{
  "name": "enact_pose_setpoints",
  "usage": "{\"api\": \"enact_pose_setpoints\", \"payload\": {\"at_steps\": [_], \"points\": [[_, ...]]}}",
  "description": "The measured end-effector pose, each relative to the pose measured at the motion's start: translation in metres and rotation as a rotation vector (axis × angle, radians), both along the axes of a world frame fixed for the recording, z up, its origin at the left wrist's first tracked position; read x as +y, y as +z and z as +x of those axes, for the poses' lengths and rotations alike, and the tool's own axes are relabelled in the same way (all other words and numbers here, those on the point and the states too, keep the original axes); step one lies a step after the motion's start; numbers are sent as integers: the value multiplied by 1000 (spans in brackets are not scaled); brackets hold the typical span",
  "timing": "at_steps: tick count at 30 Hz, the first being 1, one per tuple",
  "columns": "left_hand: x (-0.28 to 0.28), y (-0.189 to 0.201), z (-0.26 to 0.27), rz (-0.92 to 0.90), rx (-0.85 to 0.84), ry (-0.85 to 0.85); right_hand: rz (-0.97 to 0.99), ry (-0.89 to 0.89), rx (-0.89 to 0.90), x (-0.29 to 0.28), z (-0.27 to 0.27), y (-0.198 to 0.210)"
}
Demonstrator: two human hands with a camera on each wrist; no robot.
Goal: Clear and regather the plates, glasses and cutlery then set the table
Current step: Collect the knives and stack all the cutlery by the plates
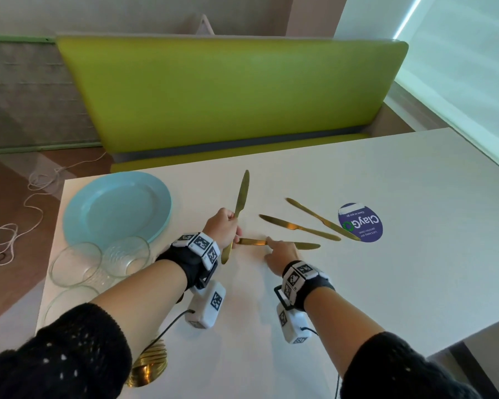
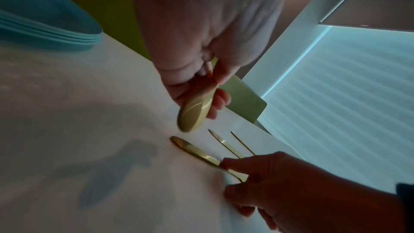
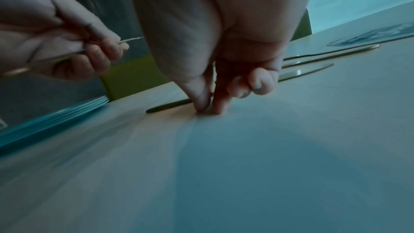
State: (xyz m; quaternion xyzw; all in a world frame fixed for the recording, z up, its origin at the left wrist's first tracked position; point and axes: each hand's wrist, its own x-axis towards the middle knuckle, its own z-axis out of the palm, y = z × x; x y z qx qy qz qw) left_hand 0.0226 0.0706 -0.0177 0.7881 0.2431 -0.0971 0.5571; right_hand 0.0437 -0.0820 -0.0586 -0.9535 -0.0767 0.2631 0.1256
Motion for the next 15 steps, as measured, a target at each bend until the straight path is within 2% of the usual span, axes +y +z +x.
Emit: {"api": "enact_pose_setpoints", "payload": {"at_steps": [3,9,15], "points": [[-1,-2,-2,-28,30,6,-45,34,-68,-2,-6,8],[-5,-1,0,-50,47,25,-229,249,-105,-8,-24,13],[-12,1,0,-82,55,15,-270,234,-90,-14,-36,14]]}}
